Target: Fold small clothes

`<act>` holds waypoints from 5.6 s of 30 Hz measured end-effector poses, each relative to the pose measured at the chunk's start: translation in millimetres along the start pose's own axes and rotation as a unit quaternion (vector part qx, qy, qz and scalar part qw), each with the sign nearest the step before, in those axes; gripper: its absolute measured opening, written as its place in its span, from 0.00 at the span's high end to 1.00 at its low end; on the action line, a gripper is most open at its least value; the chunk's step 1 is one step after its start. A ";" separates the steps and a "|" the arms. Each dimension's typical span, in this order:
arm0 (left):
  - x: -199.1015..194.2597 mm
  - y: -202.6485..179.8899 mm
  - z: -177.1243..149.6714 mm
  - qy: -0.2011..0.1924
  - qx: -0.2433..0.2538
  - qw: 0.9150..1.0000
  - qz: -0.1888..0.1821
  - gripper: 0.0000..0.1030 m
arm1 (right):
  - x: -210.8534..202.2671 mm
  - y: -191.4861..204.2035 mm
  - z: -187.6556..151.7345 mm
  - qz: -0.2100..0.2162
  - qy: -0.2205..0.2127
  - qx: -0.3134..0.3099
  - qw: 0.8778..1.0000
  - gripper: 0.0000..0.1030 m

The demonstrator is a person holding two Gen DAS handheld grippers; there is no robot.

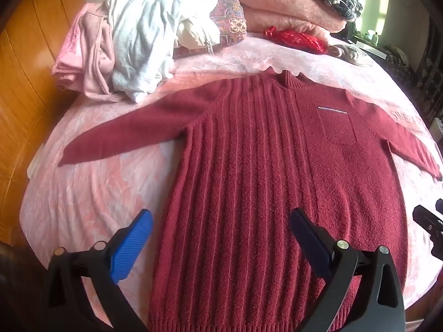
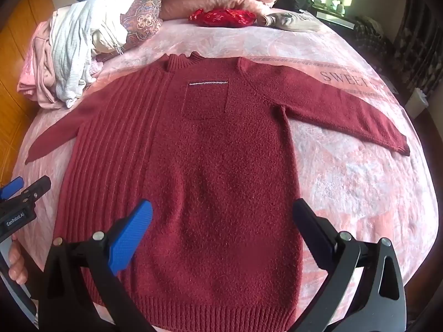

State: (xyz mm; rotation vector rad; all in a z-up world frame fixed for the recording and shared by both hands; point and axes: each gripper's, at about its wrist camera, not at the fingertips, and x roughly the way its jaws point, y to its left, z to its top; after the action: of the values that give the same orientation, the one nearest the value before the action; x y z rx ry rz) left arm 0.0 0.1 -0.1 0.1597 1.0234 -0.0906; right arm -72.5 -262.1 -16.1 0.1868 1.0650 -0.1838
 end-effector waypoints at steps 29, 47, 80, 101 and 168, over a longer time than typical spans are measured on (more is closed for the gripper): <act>0.4 0.5 -0.1 -0.002 0.002 1.000 0.001 0.04 | 0.7 4.6 -0.8 0.001 -0.001 -0.009 1.000 0.03; -1.5 -1.1 -2.7 -0.003 0.001 1.000 0.001 0.04 | 1.1 3.7 -1.7 0.005 -0.004 -0.009 1.000 0.03; 64.8 -185.5 104.9 -0.027 0.050 0.997 -0.060 0.04 | 76.0 -330.7 84.3 -0.010 0.046 0.190 0.981 0.03; 156.5 -327.7 130.4 0.008 0.074 0.995 -0.074 0.04 | 153.8 -482.5 70.2 0.000 0.094 0.262 0.960 0.23; 112.7 -377.1 147.1 -0.006 0.127 0.970 -0.207 0.86 | 132.4 -320.9 120.5 0.171 0.023 0.115 0.978 0.52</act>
State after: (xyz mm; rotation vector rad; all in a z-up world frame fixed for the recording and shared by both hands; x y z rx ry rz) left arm 125.8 -397.0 -55.4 0.1756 1.0184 -0.6036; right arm 15.6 -609.7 -96.0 0.5812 1.0400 0.0079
